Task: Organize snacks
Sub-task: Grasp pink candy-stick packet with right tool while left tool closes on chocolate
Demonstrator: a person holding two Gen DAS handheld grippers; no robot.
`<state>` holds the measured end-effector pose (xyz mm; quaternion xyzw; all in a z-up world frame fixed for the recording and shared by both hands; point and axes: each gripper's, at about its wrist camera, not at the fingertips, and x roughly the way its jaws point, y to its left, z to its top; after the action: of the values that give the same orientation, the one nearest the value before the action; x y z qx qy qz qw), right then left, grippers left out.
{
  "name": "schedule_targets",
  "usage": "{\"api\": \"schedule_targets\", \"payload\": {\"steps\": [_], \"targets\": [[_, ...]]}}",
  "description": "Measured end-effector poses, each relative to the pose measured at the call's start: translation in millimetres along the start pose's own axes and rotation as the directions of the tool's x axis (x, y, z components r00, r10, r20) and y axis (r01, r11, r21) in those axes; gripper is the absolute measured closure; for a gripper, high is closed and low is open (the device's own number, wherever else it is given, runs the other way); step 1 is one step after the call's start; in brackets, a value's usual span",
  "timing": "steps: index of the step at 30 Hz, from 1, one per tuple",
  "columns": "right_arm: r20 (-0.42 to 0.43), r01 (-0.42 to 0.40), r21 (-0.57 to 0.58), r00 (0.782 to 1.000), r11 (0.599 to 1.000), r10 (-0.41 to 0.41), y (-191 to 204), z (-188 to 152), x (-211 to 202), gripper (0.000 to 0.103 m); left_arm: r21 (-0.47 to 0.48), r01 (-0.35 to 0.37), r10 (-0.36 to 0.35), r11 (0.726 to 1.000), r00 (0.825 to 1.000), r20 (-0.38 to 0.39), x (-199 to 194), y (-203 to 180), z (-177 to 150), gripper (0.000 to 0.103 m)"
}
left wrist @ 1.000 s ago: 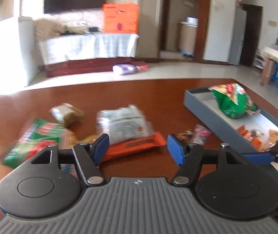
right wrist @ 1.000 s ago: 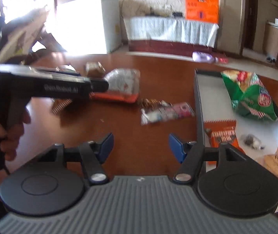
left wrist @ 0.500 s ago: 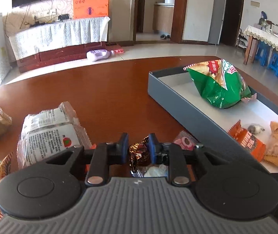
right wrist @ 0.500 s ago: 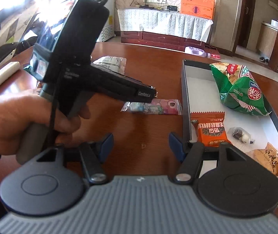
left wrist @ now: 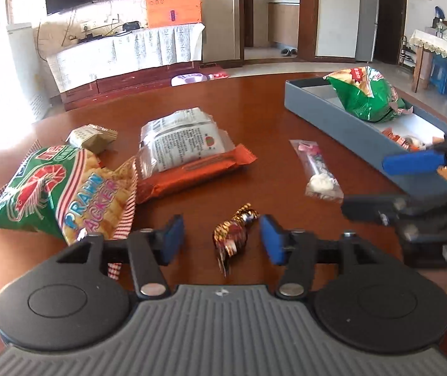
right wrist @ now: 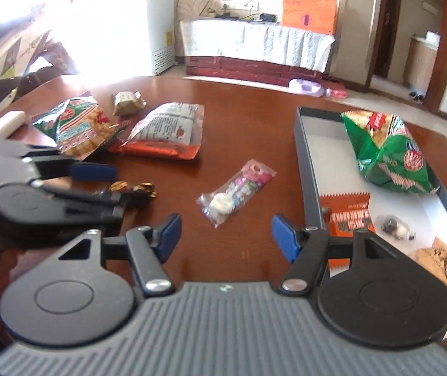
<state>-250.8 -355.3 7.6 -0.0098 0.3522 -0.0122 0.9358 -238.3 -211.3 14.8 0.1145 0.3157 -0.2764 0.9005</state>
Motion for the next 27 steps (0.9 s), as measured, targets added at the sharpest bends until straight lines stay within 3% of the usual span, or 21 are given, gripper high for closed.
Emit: {"api": "schedule_targets", "payload": {"steps": [9,15,16,18,19,21,27], "targets": [[-0.023,0.027,0.160,0.999,0.987,-0.023,-9,16,35,0.036,0.034,0.053,-0.053,0.998,0.999,0.001,0,0,-3,0.041],[-0.038,0.095,0.085,0.995,0.992,-0.092,3,17,50,0.036,0.016,0.086,-0.086,0.996,0.996,-0.002,1,5,-3,0.040],[-0.036,0.096,0.069,0.995,0.993,-0.094,3,16,50,0.043,0.020,0.088,-0.088,0.996,0.996,-0.002,1,5,-3,0.040],[-0.028,0.074,0.047,0.997,0.996,-0.073,-1,15,45,0.069,0.022,0.094,-0.094,0.995,0.996,-0.004,1,5,-3,0.037],[-0.026,0.059,0.036,0.998,0.998,-0.058,-3,14,42,0.076,0.025,0.096,-0.096,0.995,0.995,-0.007,0,5,-3,0.035],[-0.032,0.032,0.001,0.999,0.999,-0.032,-2,10,36,0.076,0.031,0.103,-0.103,0.994,0.995,-0.011,-1,4,-3,0.030],[-0.018,-0.019,-0.072,1.000,0.997,0.018,4,-2,9,0.076,0.030,0.099,-0.098,0.995,0.995,-0.010,-1,3,-4,0.030]]}}
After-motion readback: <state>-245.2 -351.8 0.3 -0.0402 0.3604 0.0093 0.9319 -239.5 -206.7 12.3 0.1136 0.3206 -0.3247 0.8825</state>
